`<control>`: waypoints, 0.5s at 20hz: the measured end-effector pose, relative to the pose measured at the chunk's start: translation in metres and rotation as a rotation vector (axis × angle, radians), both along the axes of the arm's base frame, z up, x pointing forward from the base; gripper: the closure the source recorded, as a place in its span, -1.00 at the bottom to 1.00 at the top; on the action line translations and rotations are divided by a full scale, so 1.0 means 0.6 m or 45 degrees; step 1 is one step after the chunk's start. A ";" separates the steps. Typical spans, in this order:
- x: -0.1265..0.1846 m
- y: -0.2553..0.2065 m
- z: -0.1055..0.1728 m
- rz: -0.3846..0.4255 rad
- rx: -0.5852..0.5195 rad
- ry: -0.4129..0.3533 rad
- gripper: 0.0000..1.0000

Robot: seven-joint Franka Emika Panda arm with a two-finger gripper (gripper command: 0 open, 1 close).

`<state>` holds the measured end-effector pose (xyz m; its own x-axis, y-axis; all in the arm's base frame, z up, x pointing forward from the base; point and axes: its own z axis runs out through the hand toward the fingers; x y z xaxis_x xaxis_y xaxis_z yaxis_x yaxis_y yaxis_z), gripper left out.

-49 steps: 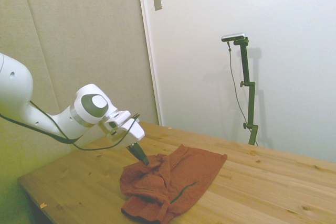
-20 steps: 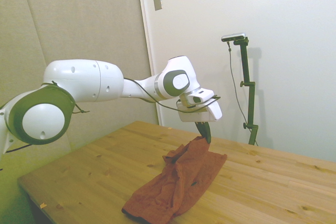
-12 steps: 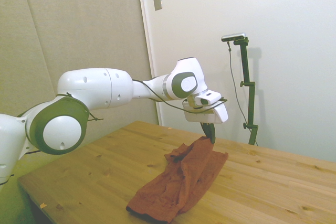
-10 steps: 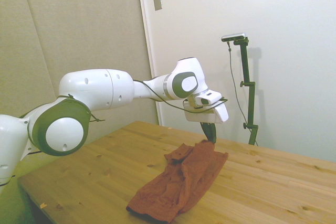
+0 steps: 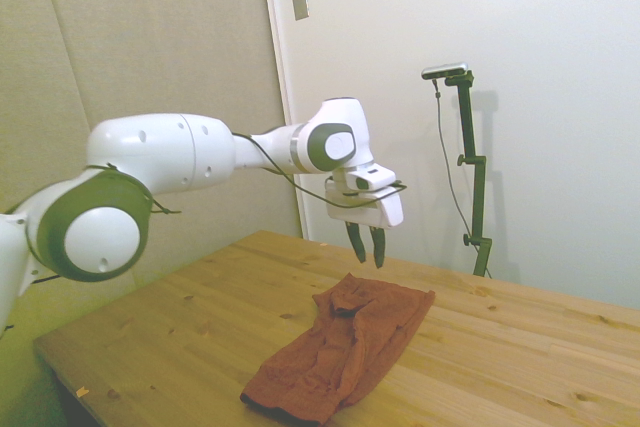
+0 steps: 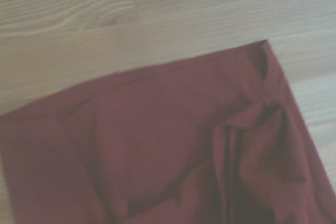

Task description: Fold the shorts

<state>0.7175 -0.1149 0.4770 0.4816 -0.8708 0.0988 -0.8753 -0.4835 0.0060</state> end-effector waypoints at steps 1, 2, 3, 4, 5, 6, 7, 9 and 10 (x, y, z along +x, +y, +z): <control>-0.014 0.015 0.014 0.015 0.011 0.004 -1.00; -0.029 0.029 0.026 0.028 0.021 0.009 -1.00; -0.045 0.042 0.035 0.041 0.029 0.015 -1.00; -0.061 0.053 0.043 0.053 0.036 0.023 -1.00; -0.077 0.064 0.048 0.067 0.042 0.031 -1.00; -0.094 0.075 0.052 0.081 0.045 0.039 -1.00; -0.110 0.086 0.057 0.094 0.047 0.044 -1.00; -0.145 0.109 0.065 0.127 0.050 0.048 -1.00; -0.163 0.121 0.068 0.144 0.053 0.052 -1.00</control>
